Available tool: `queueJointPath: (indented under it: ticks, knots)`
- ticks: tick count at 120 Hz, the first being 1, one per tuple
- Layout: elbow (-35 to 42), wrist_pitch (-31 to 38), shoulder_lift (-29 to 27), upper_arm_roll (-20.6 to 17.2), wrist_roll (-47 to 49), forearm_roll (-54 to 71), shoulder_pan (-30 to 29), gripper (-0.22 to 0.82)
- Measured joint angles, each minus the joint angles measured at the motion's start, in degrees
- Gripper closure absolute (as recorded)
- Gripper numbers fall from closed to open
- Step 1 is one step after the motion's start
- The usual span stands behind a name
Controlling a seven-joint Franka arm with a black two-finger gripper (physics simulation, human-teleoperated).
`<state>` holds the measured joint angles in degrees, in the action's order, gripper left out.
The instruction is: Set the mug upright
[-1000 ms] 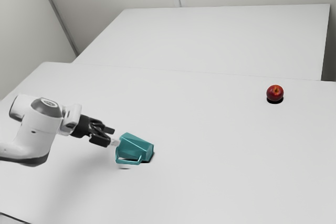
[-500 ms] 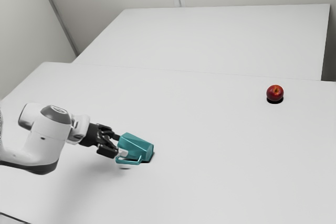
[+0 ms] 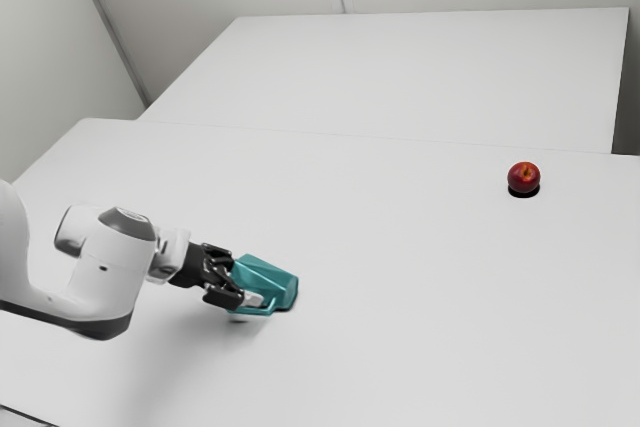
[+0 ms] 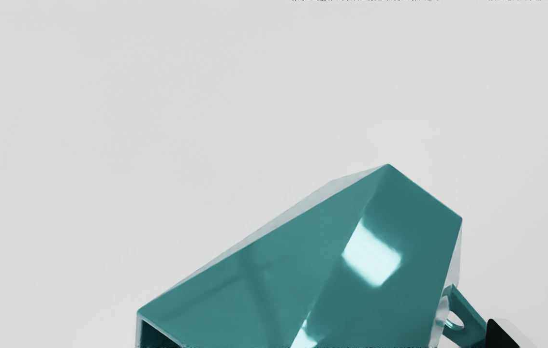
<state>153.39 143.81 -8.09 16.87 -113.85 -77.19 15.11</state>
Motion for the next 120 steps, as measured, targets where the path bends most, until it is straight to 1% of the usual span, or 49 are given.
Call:
queueJointPath:
  ticks: [6, 11, 21, 38, 58, 84, 120]
  knots:
    - [0.0, 0.1, 0.05, -0.05, -0.26, -0.49, 0.06, 0.1]
    - [-0.04, 0.18, 0.04, -0.07, -0.47, -0.77, 0.07, 0.15]
    - [-0.2, 0.38, -0.3, -0.08, -0.87, -1.12, 0.01, 0.31]
    - [-0.36, 1.08, -1.18, -0.08, -1.46, -1.38, -0.2, 0.52]
    - [-0.44, 1.46, -2.2, -0.08, -1.97, -1.36, -0.68, 0.66]
    - [-0.45, 1.76, -2.54, -0.09, -2.5, -1.44, -0.79, 0.75]
    - [-0.54, 2.94, -4.71, -0.4, -3.05, -1.28, -1.6, 0.78]
